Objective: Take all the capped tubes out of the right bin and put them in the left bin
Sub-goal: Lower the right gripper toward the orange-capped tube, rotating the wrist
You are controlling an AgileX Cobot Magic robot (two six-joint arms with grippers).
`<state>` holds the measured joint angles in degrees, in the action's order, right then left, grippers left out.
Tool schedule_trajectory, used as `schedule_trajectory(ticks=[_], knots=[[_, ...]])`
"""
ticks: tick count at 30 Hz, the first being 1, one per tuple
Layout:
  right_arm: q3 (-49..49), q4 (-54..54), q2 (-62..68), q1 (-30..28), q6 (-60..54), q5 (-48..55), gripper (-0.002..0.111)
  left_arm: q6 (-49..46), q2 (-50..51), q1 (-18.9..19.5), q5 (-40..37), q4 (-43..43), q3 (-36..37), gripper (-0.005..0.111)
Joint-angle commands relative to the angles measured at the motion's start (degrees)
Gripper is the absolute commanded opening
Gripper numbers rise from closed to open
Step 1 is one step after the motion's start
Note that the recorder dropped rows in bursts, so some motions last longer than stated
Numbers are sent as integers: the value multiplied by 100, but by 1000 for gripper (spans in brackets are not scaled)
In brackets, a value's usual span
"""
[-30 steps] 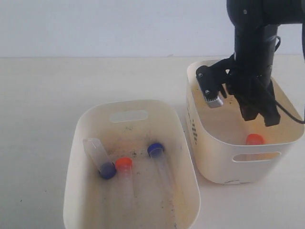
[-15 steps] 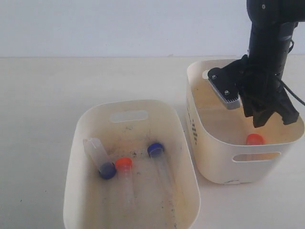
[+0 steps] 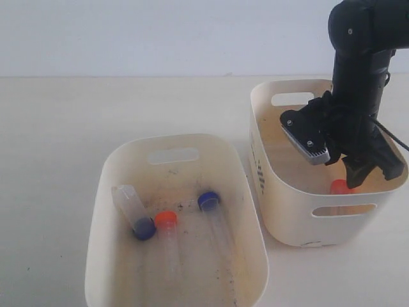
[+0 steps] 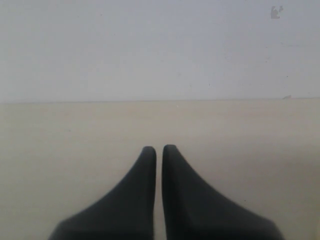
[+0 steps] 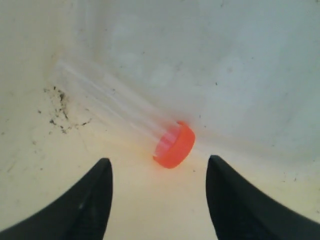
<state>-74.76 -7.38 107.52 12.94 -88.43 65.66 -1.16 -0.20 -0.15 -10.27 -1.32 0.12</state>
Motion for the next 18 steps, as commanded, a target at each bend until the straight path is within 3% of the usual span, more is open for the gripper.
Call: schedule_trajectory(ticks=[1,18], knots=[[27,16,60,-38,-41,-17,54,24,20,-41,42,-19,-12,4],[27,60,490,-38,128,-534,54,24,20,-41,42,-19,-12,4]])
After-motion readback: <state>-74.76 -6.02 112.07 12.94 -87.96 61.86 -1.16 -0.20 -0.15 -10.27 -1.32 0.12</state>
